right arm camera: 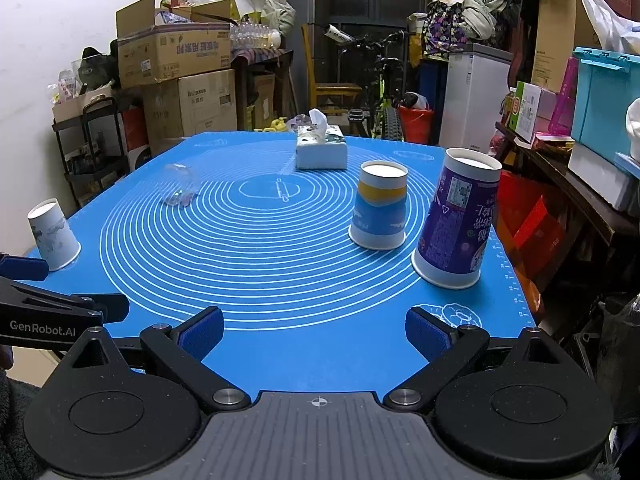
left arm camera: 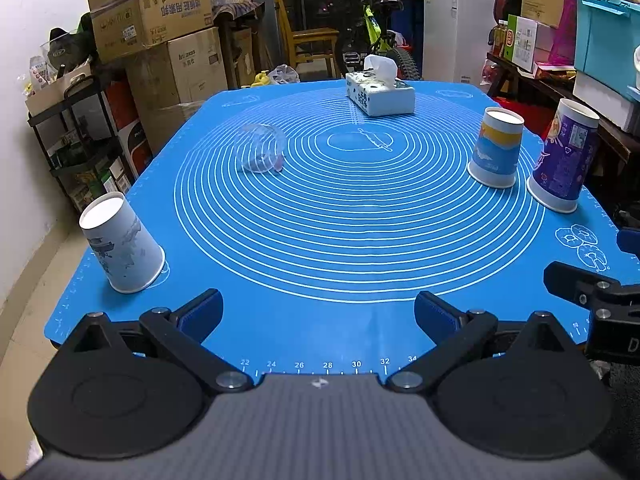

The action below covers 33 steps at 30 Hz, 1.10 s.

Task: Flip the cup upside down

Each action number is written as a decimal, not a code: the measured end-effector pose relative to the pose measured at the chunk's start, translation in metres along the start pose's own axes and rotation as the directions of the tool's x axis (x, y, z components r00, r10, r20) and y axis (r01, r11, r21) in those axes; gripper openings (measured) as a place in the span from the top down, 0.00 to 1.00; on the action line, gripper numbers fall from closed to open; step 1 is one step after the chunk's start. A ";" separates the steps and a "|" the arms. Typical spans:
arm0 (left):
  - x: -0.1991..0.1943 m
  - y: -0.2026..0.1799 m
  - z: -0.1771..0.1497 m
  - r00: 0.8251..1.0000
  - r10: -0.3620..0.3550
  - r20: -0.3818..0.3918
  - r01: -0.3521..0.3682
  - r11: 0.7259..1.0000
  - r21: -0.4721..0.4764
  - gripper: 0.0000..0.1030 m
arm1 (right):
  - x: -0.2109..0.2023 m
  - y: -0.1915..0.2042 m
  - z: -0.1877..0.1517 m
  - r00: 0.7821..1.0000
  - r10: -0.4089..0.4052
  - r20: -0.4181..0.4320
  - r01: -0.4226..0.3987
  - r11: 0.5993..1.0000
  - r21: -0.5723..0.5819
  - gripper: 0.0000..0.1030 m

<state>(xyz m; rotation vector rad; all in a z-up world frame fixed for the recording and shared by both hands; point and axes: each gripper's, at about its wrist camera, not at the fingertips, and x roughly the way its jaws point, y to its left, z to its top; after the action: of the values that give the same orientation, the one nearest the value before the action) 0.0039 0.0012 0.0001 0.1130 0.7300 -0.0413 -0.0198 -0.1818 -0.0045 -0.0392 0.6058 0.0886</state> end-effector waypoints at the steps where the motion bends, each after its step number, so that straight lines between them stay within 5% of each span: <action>1: 0.000 0.000 0.000 1.000 0.000 0.000 0.000 1.000 0.000 0.02 | 0.000 0.000 0.000 1.000 0.000 -0.001 0.000 1.000 0.000 0.06; 33: 0.001 -0.001 0.001 1.000 0.003 0.000 -0.003 1.000 0.005 0.02 | 0.004 -0.002 -0.002 1.000 -0.003 -0.011 0.003 1.000 0.005 0.06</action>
<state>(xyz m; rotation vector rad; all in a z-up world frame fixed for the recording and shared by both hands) 0.0046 -0.0001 0.0001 0.1190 0.7298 -0.0403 -0.0175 -0.1833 -0.0087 -0.0362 0.6174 0.0841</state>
